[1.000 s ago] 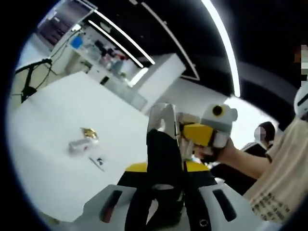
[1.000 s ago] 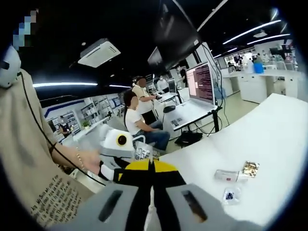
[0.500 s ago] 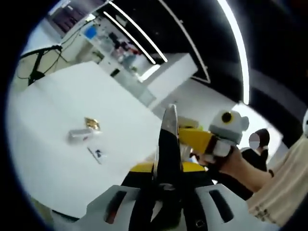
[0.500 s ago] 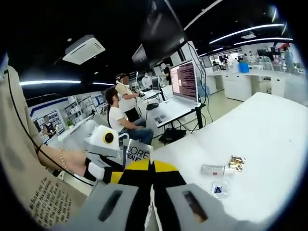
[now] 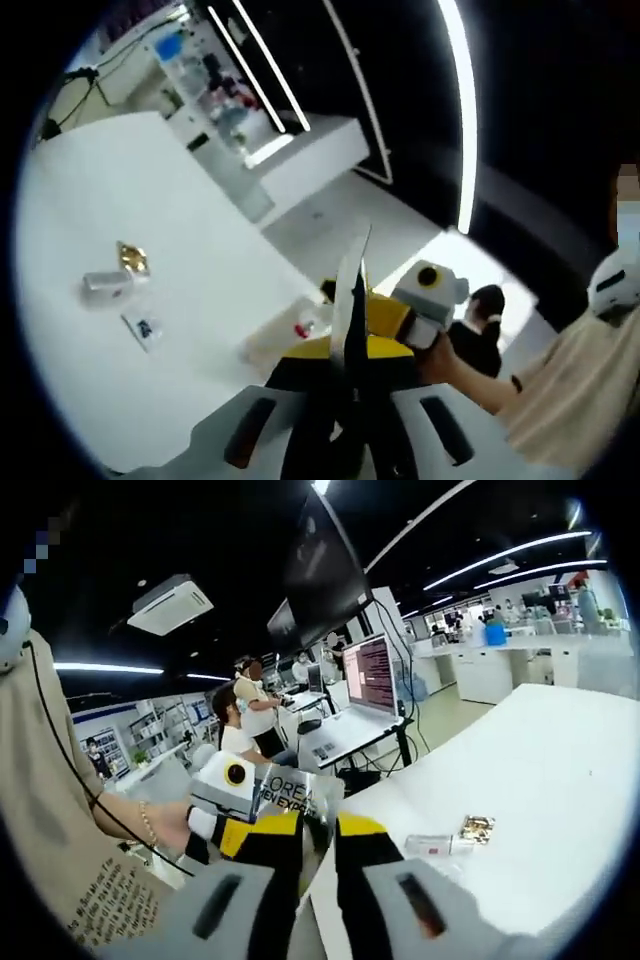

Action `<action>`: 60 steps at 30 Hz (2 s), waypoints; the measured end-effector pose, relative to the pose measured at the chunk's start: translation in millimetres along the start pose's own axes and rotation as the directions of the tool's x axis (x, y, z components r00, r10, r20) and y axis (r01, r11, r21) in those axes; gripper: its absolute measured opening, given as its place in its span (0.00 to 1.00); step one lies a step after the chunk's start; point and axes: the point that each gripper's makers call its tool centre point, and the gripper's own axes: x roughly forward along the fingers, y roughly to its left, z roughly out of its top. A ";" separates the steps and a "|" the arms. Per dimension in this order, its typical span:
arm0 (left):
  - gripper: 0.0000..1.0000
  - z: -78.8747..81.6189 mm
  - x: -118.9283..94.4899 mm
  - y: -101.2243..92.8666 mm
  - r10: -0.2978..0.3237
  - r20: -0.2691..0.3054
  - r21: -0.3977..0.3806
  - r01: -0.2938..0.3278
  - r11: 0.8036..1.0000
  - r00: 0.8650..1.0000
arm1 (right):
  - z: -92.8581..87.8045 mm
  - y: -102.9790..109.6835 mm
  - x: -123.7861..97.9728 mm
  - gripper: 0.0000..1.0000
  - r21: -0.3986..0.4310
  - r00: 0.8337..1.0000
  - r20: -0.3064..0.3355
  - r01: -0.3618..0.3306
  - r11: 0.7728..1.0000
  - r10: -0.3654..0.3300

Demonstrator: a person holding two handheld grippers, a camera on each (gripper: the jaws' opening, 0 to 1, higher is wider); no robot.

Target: Arrange the skincare products in the storage area until every visible bottle or jar stands upright without overlapping.

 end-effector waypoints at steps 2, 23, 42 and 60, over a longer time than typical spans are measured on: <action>0.03 3.7 0.2 -2.6 -0.021 -0.002 -0.003 0.021 1.000 1.000 | -1.7 1.1 -2.7 0.16 0.023 1.000 0.008 -0.014 1.000 0.014; 0.13 22.6 6.0 6.9 -0.101 0.045 -0.116 0.105 0.988 0.994 | -0.9 1.2 -20.6 0.01 0.198 0.996 0.072 -0.073 0.977 0.060; 0.00 -13.9 45.5 63.2 0.087 -0.144 -0.142 -0.107 0.984 0.986 | -31.3 -80.7 -52.7 0.01 0.363 0.942 0.042 0.297 0.883 -0.334; 0.00 -75.7 91.2 131.3 0.251 -0.436 -0.059 -0.305 0.950 0.865 | -123.0 -145.9 -90.2 0.01 0.341 0.736 -0.105 0.658 0.671 -0.668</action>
